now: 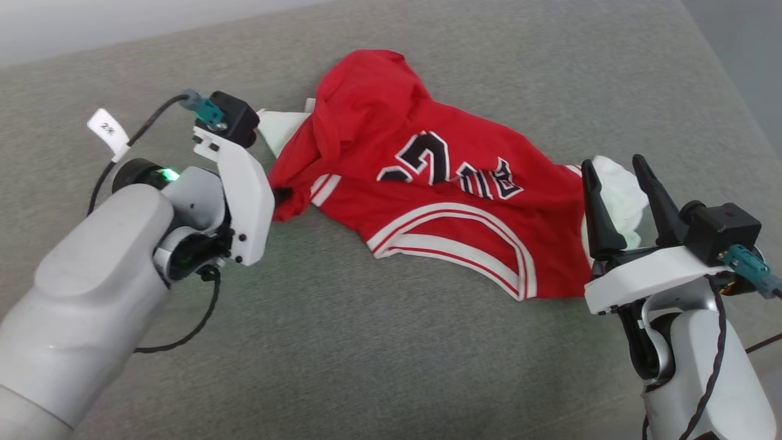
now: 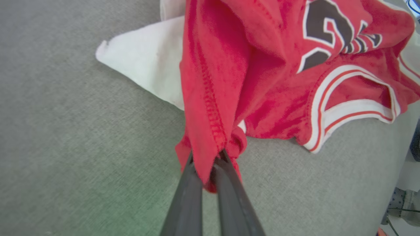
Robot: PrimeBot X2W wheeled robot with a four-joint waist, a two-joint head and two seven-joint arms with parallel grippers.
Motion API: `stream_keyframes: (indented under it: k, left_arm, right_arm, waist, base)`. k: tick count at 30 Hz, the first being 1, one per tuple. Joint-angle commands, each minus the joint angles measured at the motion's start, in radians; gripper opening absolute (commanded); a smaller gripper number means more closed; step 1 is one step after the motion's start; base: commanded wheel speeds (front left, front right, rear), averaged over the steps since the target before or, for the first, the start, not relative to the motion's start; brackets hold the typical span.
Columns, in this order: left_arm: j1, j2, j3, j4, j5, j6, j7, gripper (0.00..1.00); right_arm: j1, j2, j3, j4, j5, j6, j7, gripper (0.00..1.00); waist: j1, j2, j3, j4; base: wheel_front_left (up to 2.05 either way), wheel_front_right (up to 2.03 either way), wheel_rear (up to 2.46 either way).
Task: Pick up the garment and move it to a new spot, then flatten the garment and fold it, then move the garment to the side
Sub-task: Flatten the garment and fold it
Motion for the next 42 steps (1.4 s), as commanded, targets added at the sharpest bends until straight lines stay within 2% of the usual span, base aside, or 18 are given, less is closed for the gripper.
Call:
stream_keyframes:
  k: [1, 5, 10, 20, 24, 30, 35, 42]
  left_arm:
    - [-0.015, 0.01, 0.007, 0.001, -0.004, -0.002, -0.009, 0.0]
    - [0.008, 0.036, 0.027, -0.003, -0.029, 0.0, -0.019, 0.0]
    - [0.055, 0.097, 0.048, -0.031, -0.045, 0.025, -0.027, 0.0]
    - [0.178, 0.241, 0.102, -0.211, -0.125, 0.131, 0.008, 0.0]
    - [0.176, 0.264, 0.119, -0.315, -0.139, 0.158, 0.02, 0.0]
    - [0.095, 0.219, 0.111, -0.383, -0.123, 0.164, 0.06, 0.0]
    - [-0.007, 0.148, 0.1, -0.346, -0.091, 0.122, 0.059, 0.0]
    - [-0.138, 0.036, 0.084, -0.225, -0.08, 0.055, 0.062, 0.0]
  right_arm:
    - [0.0, 0.002, -0.003, -0.001, 0.001, 0.0, -0.003, 1.0]
    - [0.005, 0.001, -0.025, -0.004, -0.021, 0.0, 0.006, 1.0]
    - [0.017, 0.001, -0.045, -0.011, -0.039, 0.0, 0.028, 1.0]
    - [0.048, 0.001, -0.056, -0.042, -0.059, 0.0, 0.071, 1.0]
    - [0.061, 0.001, -0.06, -0.051, -0.062, 0.0, 0.083, 1.0]
    - [0.051, 0.001, -0.045, -0.062, -0.054, 0.0, 0.09, 1.0]
    - [0.032, 0.001, -0.018, -0.059, -0.042, 0.0, 0.082, 1.0]
    - [0.002, 0.001, 0.014, -0.032, -0.007, 0.0, 0.055, 1.0]
  waist:
    - [0.0, 0.0, -0.005, 0.016]
    - [0.0, 0.0, -0.018, 0.052]
    - [0.0, 0.0, -0.043, 0.099]
    - [0.0, 0.0, -0.091, 0.168]
    - [0.0, 0.0, -0.104, 0.179]
    - [0.0, 0.0, -0.1, 0.157]
    - [0.0, 0.0, -0.073, 0.11]
    - [0.0, 0.0, -0.023, 0.033]
  base:
    - [0.0, 0.0, 0.0]
    - [0.0, 0.0, 0.0]
    - [0.0, 0.0, 0.0]
    - [0.0, 0.0, 0.0]
    - [0.0, 0.0, 0.0]
    - [0.0, 0.0, 0.0]
    - [0.0, 0.0, 0.0]
    - [0.0, 0.0, 0.0]
